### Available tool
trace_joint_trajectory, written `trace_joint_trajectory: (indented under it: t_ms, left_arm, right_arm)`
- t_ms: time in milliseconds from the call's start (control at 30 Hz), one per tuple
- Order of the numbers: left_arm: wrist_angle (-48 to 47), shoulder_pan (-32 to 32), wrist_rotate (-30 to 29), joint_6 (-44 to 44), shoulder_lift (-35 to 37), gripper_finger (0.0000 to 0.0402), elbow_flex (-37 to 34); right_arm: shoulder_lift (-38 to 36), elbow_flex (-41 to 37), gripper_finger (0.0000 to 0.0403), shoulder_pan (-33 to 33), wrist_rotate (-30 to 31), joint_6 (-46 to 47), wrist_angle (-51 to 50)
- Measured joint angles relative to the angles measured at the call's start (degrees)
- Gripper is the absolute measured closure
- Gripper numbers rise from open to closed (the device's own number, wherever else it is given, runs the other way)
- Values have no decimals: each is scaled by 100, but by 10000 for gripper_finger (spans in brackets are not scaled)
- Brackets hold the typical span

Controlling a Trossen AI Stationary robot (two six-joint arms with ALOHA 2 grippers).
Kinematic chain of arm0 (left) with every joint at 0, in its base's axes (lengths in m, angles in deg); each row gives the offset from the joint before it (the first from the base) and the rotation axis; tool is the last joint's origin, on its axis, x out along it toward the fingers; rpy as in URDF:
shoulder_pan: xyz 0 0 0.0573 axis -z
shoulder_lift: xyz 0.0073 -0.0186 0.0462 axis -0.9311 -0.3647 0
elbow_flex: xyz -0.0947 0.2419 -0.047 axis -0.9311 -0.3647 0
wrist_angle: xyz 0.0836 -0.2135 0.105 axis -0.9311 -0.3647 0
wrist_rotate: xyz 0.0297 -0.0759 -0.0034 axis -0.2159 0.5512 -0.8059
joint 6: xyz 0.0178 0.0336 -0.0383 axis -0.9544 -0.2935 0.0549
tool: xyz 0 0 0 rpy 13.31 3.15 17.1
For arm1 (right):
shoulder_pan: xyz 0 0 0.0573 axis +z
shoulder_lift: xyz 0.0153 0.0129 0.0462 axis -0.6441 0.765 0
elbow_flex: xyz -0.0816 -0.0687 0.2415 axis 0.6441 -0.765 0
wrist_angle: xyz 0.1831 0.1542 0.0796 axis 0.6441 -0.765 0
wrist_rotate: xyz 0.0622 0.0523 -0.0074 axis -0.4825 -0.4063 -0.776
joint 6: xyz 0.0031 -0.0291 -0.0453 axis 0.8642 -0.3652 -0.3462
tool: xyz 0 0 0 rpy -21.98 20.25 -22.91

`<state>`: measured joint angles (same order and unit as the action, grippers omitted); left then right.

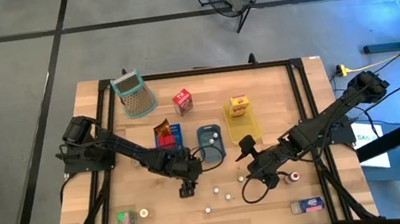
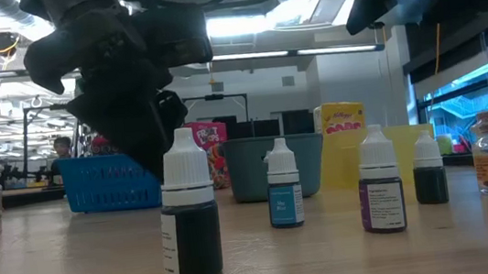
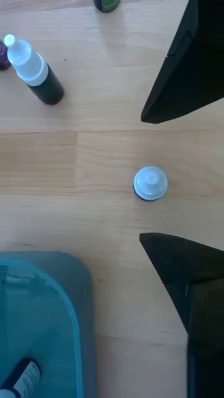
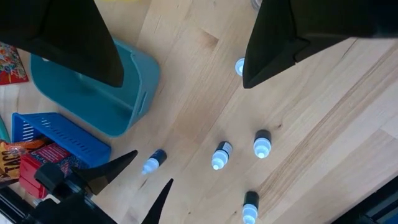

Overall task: Pick & Place Kitchen Items
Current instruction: Put the small food coloring bottle into the gray bin

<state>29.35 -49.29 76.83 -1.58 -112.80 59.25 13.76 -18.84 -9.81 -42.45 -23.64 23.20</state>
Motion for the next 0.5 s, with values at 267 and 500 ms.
trace_joint_trajectory:
  t_ms: [267, 500]
  left_arm:
    - [-15, -34, -3, -1, 0, 126, 0]
    - [-16, -33, -1, -11, 0, 149, 0]
  right_arm:
    - [0, 0, 70, 1, 2, -27, 1]
    - [0, 0, 70, 0, 4, -66, 21]
